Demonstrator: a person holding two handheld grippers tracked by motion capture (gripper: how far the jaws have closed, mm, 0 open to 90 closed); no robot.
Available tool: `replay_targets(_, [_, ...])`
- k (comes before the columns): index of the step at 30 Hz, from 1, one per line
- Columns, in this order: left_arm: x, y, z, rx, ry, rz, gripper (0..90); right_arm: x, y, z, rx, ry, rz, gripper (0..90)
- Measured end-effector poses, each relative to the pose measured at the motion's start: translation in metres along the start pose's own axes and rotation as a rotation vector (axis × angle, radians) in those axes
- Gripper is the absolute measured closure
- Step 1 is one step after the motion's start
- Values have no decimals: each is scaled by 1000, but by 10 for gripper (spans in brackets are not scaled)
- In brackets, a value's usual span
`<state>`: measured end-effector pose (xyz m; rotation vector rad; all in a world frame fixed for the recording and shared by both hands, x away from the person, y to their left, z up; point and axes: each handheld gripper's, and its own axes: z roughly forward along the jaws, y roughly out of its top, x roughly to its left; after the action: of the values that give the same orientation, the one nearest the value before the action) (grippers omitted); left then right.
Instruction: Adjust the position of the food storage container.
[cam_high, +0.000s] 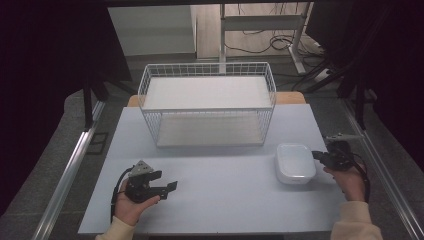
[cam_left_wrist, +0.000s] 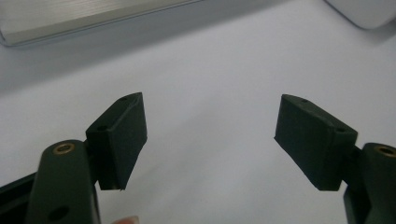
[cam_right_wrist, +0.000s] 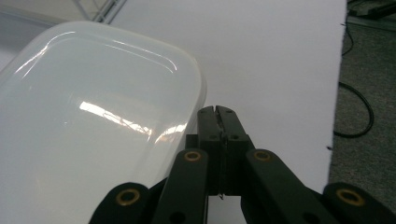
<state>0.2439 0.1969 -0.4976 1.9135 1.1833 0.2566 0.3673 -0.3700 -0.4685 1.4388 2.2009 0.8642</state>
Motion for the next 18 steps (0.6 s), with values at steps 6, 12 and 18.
replay_targets(6, [1, 0, -1, 1, 2, -2, 243, 12, 4, 4, 12, 33, -21, 897])
replay_targets(12, [3, 0, -2, -2, 7, -10, 244, 26, 8, 8, 29, 64, -64, 897])
replay_targets(18, [2, 1, -3, -4, 7, -4, 244, 44, 10, 11, 54, 91, -87, 897])
